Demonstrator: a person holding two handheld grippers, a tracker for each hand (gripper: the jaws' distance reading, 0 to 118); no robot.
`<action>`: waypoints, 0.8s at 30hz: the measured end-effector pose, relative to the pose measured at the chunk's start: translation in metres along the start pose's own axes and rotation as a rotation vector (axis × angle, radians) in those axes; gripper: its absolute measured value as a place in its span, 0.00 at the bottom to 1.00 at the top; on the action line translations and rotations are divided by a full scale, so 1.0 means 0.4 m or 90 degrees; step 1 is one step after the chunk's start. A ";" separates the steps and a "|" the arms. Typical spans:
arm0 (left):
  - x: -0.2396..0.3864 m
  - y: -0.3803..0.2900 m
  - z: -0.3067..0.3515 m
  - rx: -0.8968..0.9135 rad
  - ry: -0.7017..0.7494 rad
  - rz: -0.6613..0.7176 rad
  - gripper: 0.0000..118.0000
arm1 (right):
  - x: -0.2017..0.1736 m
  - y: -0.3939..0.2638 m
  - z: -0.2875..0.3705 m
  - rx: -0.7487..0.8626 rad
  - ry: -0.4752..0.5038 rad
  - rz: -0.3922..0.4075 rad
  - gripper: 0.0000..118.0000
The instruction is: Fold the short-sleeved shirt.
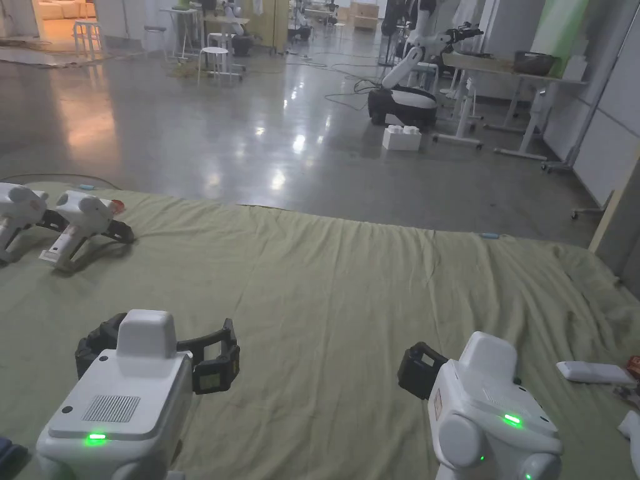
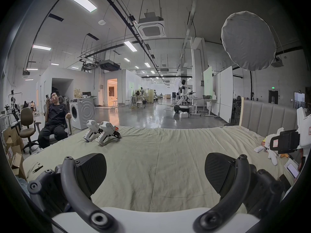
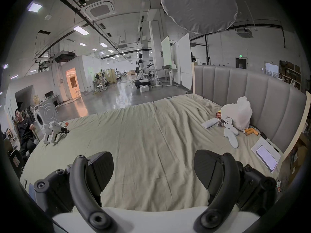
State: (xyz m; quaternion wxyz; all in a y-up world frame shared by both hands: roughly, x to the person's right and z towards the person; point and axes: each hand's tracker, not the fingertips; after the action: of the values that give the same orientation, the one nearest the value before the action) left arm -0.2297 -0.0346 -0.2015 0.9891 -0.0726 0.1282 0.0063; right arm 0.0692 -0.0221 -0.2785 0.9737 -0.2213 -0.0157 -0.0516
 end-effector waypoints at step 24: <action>-0.002 -0.013 0.010 0.040 0.003 -0.007 1.00 | -0.003 -0.039 -0.026 0.070 0.011 0.079 0.85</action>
State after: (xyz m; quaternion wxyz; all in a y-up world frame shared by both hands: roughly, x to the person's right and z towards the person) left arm -0.2292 -0.0391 -0.1969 0.9906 -0.0422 0.1302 -0.0032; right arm 0.0665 -0.0405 -0.2814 0.9858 -0.1677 0.0037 0.0082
